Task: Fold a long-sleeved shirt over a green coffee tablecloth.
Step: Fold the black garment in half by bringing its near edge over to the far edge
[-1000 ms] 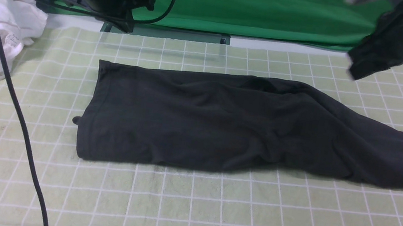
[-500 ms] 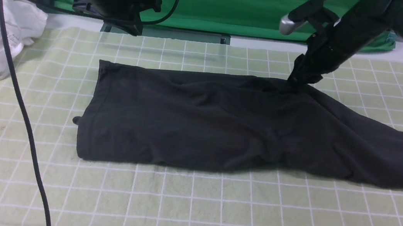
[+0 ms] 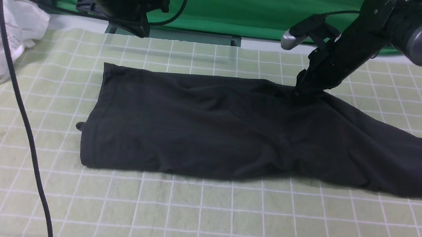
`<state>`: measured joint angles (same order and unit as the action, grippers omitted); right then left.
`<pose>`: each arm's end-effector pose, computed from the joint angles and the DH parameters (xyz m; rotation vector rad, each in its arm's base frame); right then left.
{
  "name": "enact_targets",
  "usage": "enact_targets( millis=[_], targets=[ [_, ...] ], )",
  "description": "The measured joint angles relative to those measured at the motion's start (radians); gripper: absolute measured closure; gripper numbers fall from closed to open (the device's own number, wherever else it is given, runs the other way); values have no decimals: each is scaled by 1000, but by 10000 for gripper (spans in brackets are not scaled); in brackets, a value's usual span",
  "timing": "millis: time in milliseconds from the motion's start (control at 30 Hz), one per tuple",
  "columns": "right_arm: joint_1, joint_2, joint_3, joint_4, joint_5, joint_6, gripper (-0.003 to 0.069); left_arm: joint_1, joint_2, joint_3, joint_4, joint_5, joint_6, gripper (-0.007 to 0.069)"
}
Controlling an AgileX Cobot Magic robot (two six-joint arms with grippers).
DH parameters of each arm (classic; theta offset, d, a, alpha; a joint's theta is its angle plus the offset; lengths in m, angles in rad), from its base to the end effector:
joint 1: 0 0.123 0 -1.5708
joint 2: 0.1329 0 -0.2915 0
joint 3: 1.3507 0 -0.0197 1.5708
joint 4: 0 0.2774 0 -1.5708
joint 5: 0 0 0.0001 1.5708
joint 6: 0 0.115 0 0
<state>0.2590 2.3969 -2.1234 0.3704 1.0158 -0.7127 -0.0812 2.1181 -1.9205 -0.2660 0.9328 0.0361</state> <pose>0.5298 0.1770 0.1576 -1.0881 2.4569 0.3515 0.5157 -0.0663 0.2425 0.0209 2.6010 -0.3508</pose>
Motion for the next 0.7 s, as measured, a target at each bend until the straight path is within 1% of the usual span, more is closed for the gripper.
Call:
enact_targets(
  millis=[100,200,233,267,333,400,467,500,600,700],
  targets=[
    [0,1,0,0,3,1,377,0,0,0,0,0,0,612],
    [0,1,-3,0,24,3,295,0,0,0,0,0,0,612],
    [0,1,-4,0,27,4,290,0,0,0,0,0,0,612],
    [0,2,-20,0,57,11,256,0,0,0,0,0,0,612],
    [0,2,-39,0,84,27,249,0,0,0,0,0,0,612],
    [0,2,-66,0,118,40,256,0,0,0,0,0,0,612],
    [0,2,-111,0,166,64,296,0,0,0,0,0,0,612],
    [0,2,-126,1,179,82,328,0,0,0,0,0,0,612],
    [0,1,-137,1,189,95,382,0,0,0,0,0,0,612],
    [0,13,-138,2,193,107,402,0,0,0,-2,0,0,612]
  ],
)
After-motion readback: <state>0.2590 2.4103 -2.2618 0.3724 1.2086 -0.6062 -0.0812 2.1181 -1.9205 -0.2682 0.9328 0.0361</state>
